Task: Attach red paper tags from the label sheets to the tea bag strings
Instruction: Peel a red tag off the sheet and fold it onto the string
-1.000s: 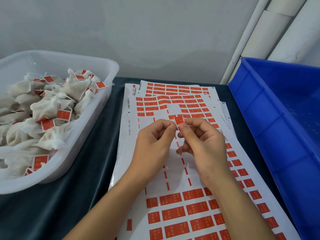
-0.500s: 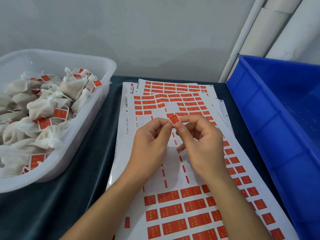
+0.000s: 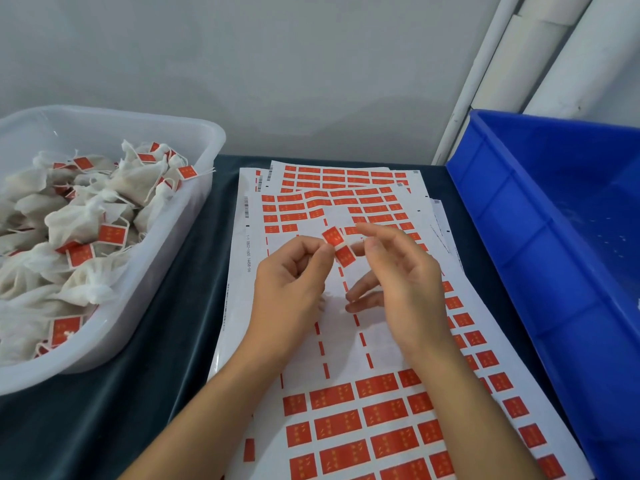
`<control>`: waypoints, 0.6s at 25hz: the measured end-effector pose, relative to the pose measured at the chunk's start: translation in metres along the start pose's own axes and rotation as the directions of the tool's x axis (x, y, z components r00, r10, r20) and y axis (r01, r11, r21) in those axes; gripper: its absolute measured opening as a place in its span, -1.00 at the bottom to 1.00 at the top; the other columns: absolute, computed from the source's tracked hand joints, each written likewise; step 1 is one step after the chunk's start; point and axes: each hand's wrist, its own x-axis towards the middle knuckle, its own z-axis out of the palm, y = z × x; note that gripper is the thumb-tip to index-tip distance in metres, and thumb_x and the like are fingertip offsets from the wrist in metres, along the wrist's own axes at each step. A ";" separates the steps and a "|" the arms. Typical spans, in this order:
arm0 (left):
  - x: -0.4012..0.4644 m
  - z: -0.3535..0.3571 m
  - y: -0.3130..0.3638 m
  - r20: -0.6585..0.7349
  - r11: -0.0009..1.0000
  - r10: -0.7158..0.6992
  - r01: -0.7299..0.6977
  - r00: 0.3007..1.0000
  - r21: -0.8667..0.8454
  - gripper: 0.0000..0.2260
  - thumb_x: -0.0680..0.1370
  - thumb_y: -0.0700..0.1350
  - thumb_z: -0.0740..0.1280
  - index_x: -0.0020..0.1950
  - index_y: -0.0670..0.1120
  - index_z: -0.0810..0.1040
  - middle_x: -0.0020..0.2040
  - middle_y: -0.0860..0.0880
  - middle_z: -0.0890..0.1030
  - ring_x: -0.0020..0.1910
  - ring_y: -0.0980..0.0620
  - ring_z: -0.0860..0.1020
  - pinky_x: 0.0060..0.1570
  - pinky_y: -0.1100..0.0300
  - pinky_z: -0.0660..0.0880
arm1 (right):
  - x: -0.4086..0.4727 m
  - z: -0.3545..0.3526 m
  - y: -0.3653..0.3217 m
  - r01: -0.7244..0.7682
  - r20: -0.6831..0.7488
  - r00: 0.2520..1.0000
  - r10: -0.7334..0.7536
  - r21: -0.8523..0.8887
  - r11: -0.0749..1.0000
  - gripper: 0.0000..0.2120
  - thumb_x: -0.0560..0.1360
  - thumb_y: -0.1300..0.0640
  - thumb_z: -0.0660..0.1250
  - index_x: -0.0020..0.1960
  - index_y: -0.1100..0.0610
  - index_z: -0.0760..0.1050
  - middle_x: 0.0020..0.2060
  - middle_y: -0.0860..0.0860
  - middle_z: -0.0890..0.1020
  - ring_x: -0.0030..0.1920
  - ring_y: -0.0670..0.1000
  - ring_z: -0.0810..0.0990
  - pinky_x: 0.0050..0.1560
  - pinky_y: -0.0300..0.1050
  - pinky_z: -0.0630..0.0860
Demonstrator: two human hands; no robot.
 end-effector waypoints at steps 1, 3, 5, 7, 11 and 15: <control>0.000 0.000 0.000 0.007 1.000 -0.011 0.011 1.000 -0.007 -0.79 0.67 0.00 0.33 -0.13 0.06 0.67 -0.33 0.15 0.63 -0.36 0.19 0.56 -0.33 0.39 0.49 | 0.001 0.000 0.000 -0.016 0.015 1.000 0.016 0.017 1.000 -0.80 0.67 -0.03 0.28 0.24 -0.13 0.60 0.00 -0.21 0.70 -0.21 0.04 0.73 -0.31 -0.07 0.69; -0.001 -0.001 0.002 0.034 0.998 -0.029 0.030 0.999 -0.048 -0.78 0.67 -0.03 0.34 -0.15 0.01 0.67 -0.36 0.13 0.60 -0.42 0.19 0.51 -0.39 0.39 0.46 | 0.001 0.000 -0.001 -0.052 0.045 0.998 0.049 0.048 0.998 -0.83 0.67 -0.01 0.28 0.15 -0.11 0.64 -0.02 -0.17 0.71 -0.19 0.04 0.73 -0.29 -0.05 0.69; -0.002 -0.002 0.003 0.059 0.994 -0.036 0.041 0.998 -0.097 -0.79 0.65 -0.05 0.36 -0.17 -0.01 0.66 -0.37 0.10 0.59 -0.46 0.19 0.47 -0.44 0.38 0.42 | 0.000 0.001 0.000 -0.073 0.069 0.995 0.069 0.055 0.996 -0.84 0.67 0.01 0.30 0.06 -0.09 0.66 -0.06 -0.13 0.72 -0.17 0.02 0.72 -0.29 -0.04 0.69; -0.003 -0.003 0.005 0.075 0.992 -0.032 0.041 0.997 -0.119 -0.79 0.64 -0.08 0.38 -0.20 0.01 0.65 -0.38 0.11 0.60 -0.49 0.19 0.48 -0.47 0.38 0.41 | 0.000 0.001 0.000 -0.071 0.075 0.995 0.068 0.038 0.997 -0.84 0.67 0.02 0.31 -0.01 -0.08 0.66 -0.11 -0.10 0.72 -0.16 0.01 0.72 -0.29 -0.06 0.69; -0.003 -0.001 0.006 0.077 0.998 -0.023 0.028 0.997 -0.062 -0.80 0.62 -0.09 0.40 -0.20 0.02 0.65 -0.35 0.14 0.63 -0.42 0.19 0.55 -0.43 0.38 0.45 | 0.001 0.001 0.001 -0.041 0.059 0.997 0.040 0.008 0.999 -0.83 0.66 0.00 0.30 -0.05 -0.13 0.63 -0.17 -0.08 0.69 -0.16 -0.02 0.71 -0.32 -0.12 0.68; -0.003 0.000 0.005 0.086 0.999 -0.018 0.021 0.996 -0.044 -0.84 0.62 -0.08 0.41 -0.16 0.00 0.66 -0.26 0.12 0.69 -0.32 0.21 0.61 -0.30 0.39 0.50 | 0.001 0.001 0.001 -0.011 0.040 0.999 0.010 0.013 1.000 -0.83 0.67 0.01 0.31 -0.06 -0.12 0.62 -0.18 -0.07 0.68 -0.18 -0.02 0.70 -0.33 -0.15 0.67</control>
